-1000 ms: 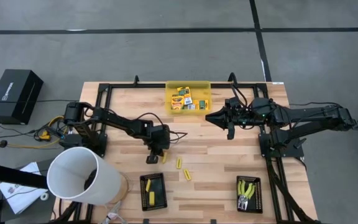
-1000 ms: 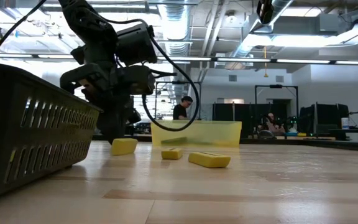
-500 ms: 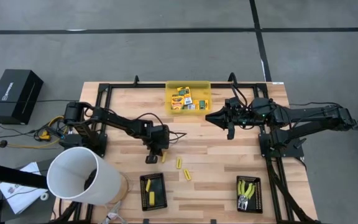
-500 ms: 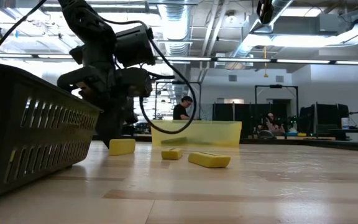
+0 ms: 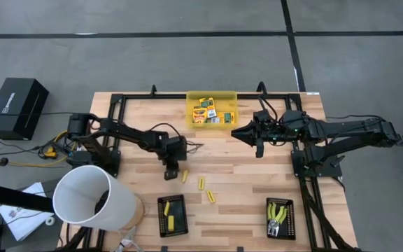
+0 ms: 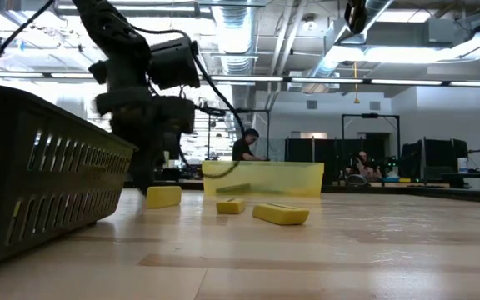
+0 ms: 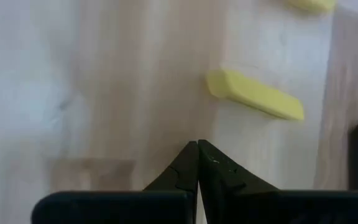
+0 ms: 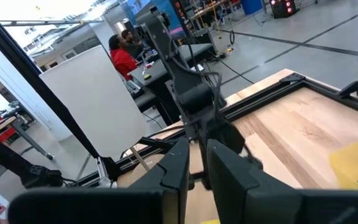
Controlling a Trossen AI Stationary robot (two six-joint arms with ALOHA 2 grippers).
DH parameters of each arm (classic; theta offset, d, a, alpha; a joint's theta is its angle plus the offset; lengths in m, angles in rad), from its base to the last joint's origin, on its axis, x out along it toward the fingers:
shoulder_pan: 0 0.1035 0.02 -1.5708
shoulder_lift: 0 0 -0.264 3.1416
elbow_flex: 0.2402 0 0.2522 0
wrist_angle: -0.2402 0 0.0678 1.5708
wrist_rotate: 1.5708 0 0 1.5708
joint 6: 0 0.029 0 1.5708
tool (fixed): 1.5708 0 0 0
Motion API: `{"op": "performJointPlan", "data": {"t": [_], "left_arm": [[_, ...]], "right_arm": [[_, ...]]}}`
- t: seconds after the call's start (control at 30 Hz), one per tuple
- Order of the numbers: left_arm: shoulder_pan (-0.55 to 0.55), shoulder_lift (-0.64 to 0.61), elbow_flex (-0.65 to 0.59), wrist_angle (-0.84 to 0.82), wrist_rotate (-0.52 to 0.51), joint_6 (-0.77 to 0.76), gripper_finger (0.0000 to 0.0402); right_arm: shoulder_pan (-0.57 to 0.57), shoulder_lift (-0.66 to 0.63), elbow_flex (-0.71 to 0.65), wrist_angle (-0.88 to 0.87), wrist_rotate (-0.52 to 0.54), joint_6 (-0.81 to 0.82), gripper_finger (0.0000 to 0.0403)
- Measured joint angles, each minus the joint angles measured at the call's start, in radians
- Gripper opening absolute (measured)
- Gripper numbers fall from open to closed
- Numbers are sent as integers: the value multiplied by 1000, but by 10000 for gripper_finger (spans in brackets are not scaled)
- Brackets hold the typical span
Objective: Pick & Place School Supplies
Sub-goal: Put the yellow eraser into the left black bin
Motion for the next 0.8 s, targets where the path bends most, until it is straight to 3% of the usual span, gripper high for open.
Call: {"op": "performJointPlan", "data": {"t": [0.23, 0.43, 0.63, 0.8], "left_arm": [[21, -154, 3, 21, 13, -361, 24], [7, -268, 4, 32, 9, -644, 115], [-28, -281, 5, 37, -24, -750, 209], [-42, -221, 4, 39, -21, -776, 231]], "right_arm": [[-10, 0, 0, -12, 0, -3, 52], [-23, 0, 0, -12, 0, -8, 52], [-29, 0, 0, -12, 0, -29, 52], [-29, 0, 0, -12, -5, -37, 52]]}}
